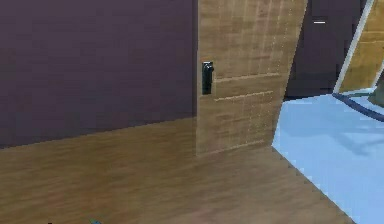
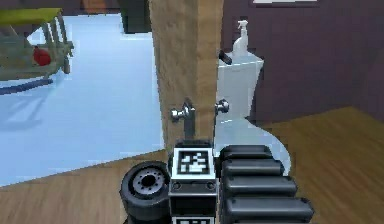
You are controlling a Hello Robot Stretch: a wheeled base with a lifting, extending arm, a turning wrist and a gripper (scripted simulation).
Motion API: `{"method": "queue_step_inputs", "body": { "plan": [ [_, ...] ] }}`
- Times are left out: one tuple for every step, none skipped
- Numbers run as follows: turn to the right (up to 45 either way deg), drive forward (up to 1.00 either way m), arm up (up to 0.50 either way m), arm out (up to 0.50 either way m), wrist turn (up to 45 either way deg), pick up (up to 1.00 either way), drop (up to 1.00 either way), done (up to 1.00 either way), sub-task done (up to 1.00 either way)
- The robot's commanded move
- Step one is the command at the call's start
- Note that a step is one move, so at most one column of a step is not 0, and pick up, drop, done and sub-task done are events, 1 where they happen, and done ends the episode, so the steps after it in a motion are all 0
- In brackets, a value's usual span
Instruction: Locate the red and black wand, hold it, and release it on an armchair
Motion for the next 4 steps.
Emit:
{"method": "queue_step_inputs", "body": {
  "plan": [
    [15.0,0.0,0.0,0.0,0.0,0.0,0.0,0.0,0.0],
    [0.0,0.7,0.0,0.0,0.0,0.0,0.0,0.0,0.0],
    [45.0,0.0,0.0,0.0,0.0,0.0,0.0,0.0,0.0],
    [15.0,0.0,0.0,0.0,0.0,0.0,0.0,0.0,0.0]
  ]
}}
